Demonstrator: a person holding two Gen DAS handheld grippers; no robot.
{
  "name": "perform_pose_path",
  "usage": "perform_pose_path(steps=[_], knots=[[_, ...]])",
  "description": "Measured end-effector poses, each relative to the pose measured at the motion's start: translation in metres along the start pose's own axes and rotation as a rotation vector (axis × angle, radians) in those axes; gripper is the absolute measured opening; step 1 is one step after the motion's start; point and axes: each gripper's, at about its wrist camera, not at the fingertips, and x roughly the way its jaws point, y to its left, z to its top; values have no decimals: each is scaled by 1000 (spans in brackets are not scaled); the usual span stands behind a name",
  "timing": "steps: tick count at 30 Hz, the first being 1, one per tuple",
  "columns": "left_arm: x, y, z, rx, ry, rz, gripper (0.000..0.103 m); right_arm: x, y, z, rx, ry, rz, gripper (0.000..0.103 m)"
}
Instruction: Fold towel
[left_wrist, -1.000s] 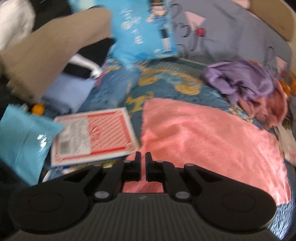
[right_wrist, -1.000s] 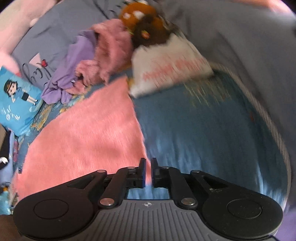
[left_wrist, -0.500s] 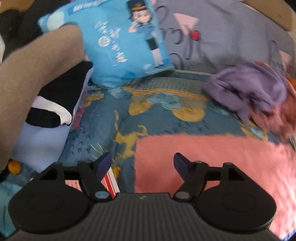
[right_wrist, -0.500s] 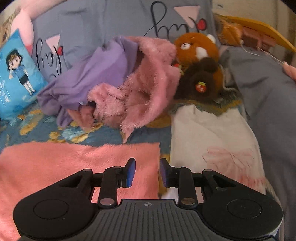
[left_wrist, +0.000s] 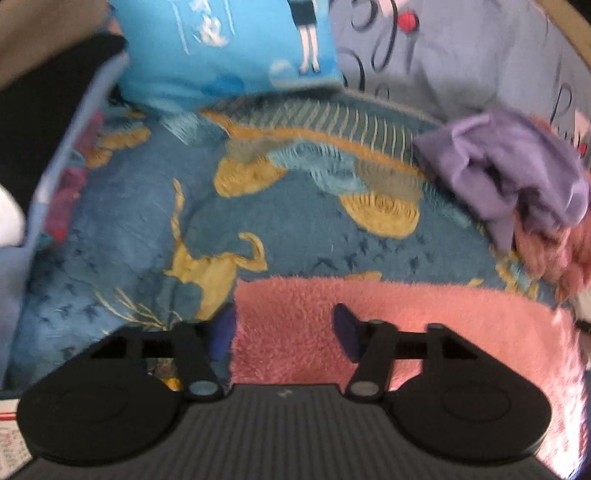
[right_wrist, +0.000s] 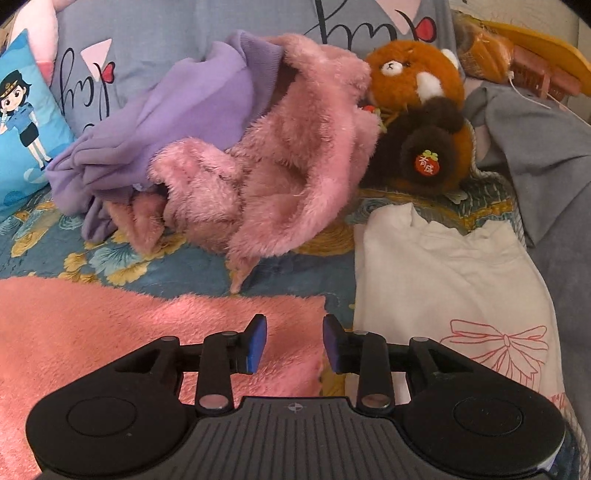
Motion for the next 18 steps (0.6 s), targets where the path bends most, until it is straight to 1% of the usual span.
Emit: perform_pose_path(steps=[1, 2, 3, 4, 6, 11, 13, 15, 17, 18], knots=[[6, -4, -1, 29, 7, 13, 19, 3, 0, 1, -3, 2, -1, 35], [7, -11, -4, 71, -4, 31, 19, 6, 0, 1, -6, 4, -2, 35], [9, -18, -6, 111, -15, 46, 13, 9, 0, 2, -9, 5, -4, 35], [8, -23, -7, 138, -21, 51, 3, 12, 0, 2, -12, 7, -5, 35], [7, -29, -8, 158, -28, 49, 3, 15, 0, 2, -7, 1, -4, 35], [7, -20, -3, 85, -36, 40, 2, 15, 0, 2, 13, -19, 10, 35], [5, -18, -1, 79, -46, 52, 2, 15, 1, 1, 8, -24, 12, 35], [3, -17, 1, 73, -52, 54, 2, 14, 0, 2, 7, -33, 16, 39], [0, -19, 1, 78, -59, 54, 2, 16, 0, 3, 7, -29, 11, 48], [-1, -20, 3, 81, -64, 55, 2, 18, 0, 4, 7, -26, 7, 49]])
